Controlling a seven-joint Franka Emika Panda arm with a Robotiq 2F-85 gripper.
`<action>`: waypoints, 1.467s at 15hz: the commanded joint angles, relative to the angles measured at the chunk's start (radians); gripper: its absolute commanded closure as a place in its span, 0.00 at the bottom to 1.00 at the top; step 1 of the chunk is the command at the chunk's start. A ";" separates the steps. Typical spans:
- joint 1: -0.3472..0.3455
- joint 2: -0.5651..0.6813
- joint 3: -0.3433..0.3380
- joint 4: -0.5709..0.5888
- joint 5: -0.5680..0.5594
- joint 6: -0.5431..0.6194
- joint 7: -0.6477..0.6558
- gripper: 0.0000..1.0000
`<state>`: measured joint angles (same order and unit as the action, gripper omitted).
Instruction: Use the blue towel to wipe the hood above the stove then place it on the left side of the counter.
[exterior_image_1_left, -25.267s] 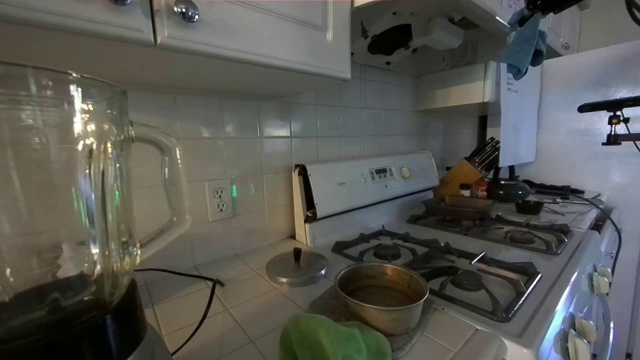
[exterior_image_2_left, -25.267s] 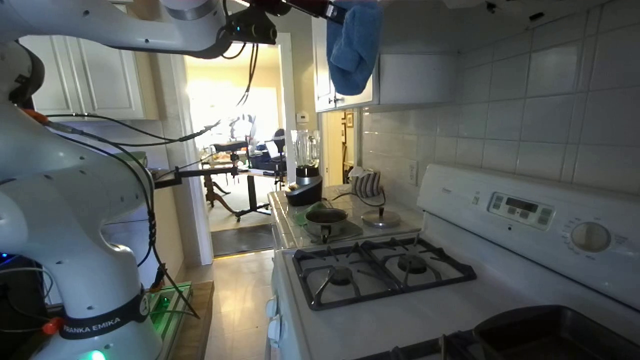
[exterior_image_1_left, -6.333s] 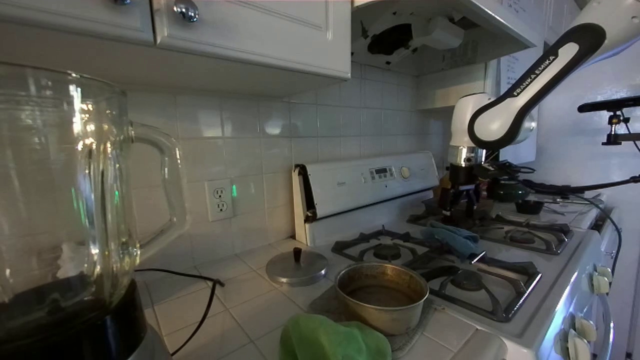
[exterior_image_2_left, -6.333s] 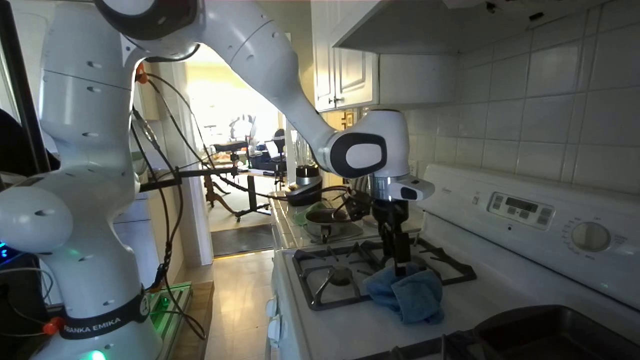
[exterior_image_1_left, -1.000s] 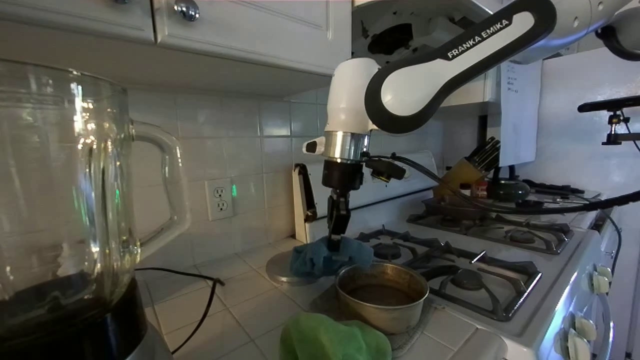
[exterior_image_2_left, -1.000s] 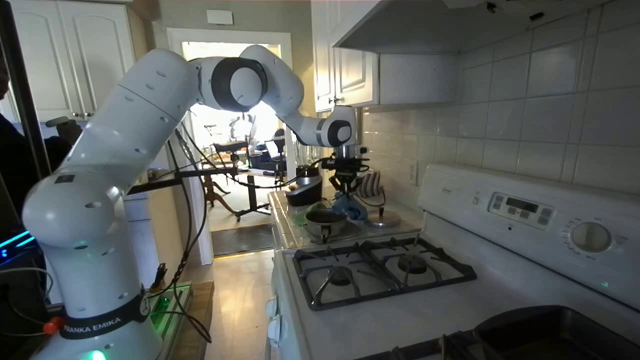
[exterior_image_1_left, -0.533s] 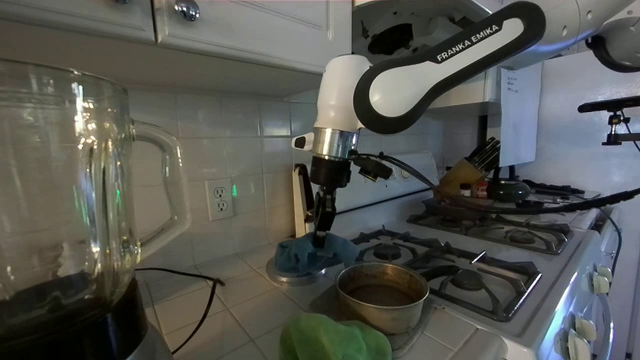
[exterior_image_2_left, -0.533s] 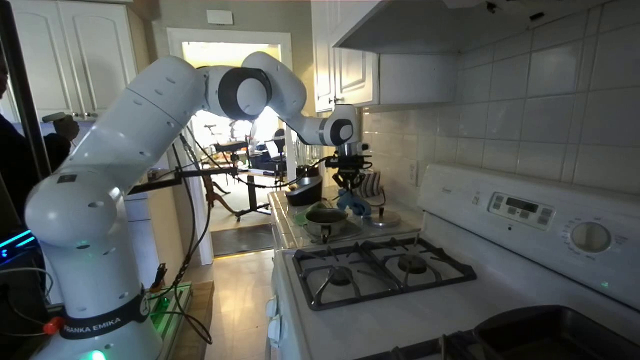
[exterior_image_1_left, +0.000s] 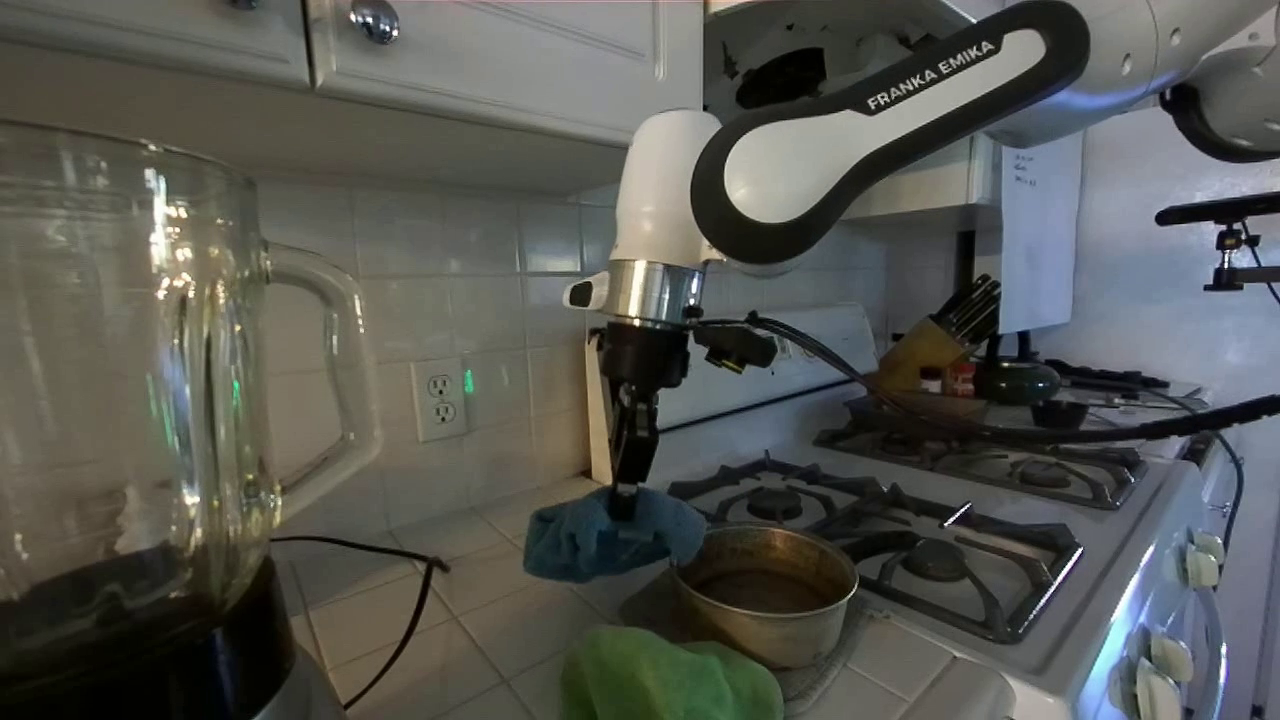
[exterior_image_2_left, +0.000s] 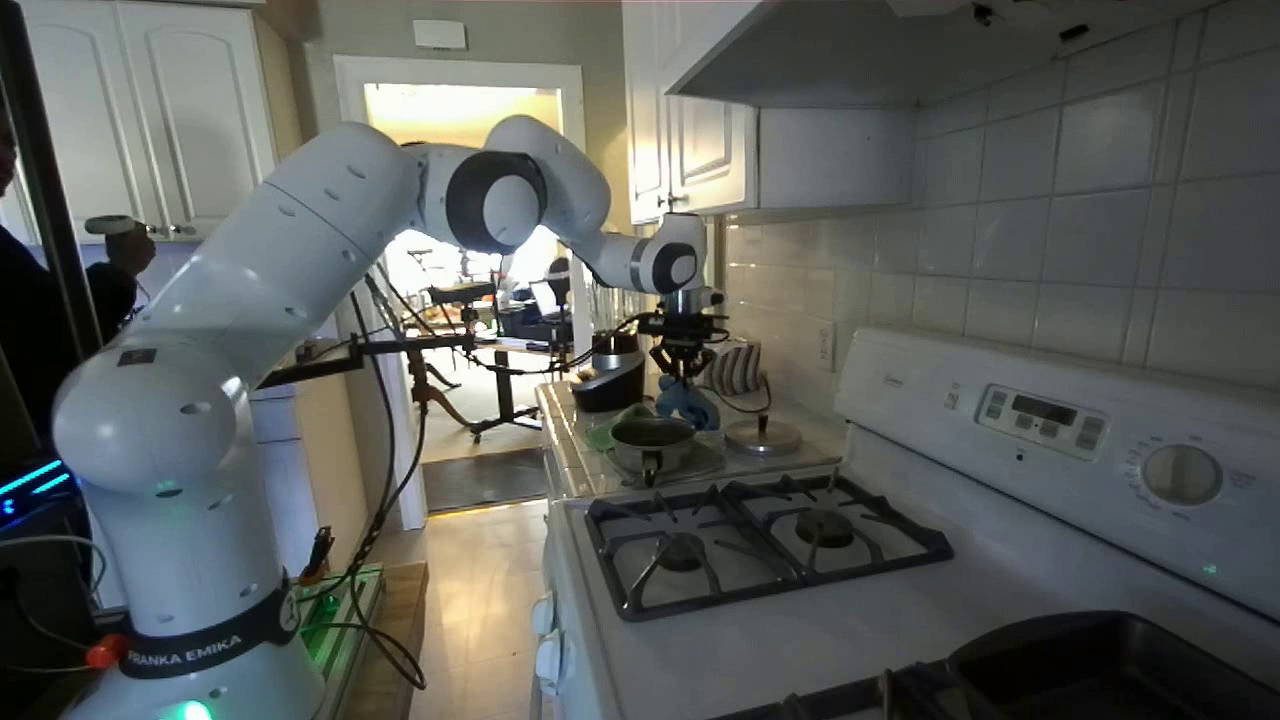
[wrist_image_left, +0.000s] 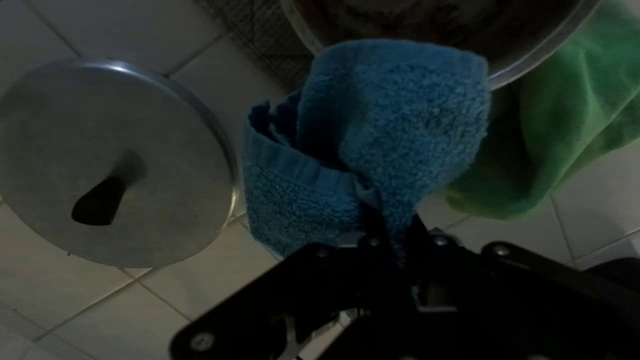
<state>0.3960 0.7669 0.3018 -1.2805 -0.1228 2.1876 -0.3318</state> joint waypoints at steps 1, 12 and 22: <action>-0.010 0.038 0.031 0.065 0.065 -0.056 -0.028 0.97; -0.039 0.003 0.084 0.066 0.166 -0.026 -0.004 0.64; -0.063 -0.042 0.081 0.036 0.173 -0.019 0.055 0.02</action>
<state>0.3584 0.7669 0.3757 -1.2132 0.0136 2.1591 -0.3128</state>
